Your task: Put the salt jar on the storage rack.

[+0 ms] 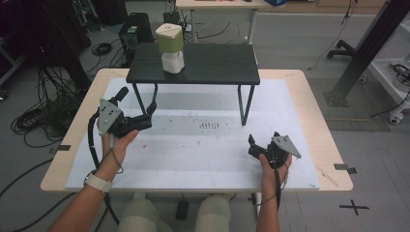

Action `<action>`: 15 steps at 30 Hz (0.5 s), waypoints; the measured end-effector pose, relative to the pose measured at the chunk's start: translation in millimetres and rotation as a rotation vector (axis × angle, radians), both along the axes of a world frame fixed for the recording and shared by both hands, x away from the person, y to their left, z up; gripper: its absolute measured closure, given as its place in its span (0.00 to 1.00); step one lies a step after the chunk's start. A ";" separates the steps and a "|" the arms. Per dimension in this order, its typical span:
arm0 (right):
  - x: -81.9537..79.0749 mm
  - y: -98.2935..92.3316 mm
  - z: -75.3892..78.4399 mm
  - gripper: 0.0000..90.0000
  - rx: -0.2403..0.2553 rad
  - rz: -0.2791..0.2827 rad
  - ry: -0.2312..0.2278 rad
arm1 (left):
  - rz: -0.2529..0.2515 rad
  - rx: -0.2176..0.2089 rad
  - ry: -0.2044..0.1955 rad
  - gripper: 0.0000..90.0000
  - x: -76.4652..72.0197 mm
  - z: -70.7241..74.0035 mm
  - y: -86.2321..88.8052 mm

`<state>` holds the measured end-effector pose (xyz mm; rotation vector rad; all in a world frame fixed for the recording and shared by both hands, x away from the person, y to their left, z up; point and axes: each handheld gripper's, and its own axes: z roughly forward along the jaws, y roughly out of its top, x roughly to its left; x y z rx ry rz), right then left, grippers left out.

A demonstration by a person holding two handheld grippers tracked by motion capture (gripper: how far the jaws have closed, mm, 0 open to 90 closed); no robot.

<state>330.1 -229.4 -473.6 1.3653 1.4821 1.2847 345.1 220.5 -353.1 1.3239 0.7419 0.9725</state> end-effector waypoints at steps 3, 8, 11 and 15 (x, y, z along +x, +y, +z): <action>-0.1 -0.1 0.0 0.03 0.000 0.000 -0.001 | 0.006 0.006 0.018 0.02 -1.3 -10.7 2.7; -0.2 0.2 -0.1 0.03 -0.004 -0.002 -0.003 | 0.017 0.022 0.041 0.02 -3.5 -27.0 5.7; -0.3 0.6 0.0 0.03 -0.005 -0.002 -0.001 | 0.025 0.027 0.055 0.02 -4.0 -37.3 6.8; -0.5 0.5 -0.1 0.03 -0.007 -0.003 -0.005 | 0.034 0.019 0.067 0.02 -3.8 -51.1 8.9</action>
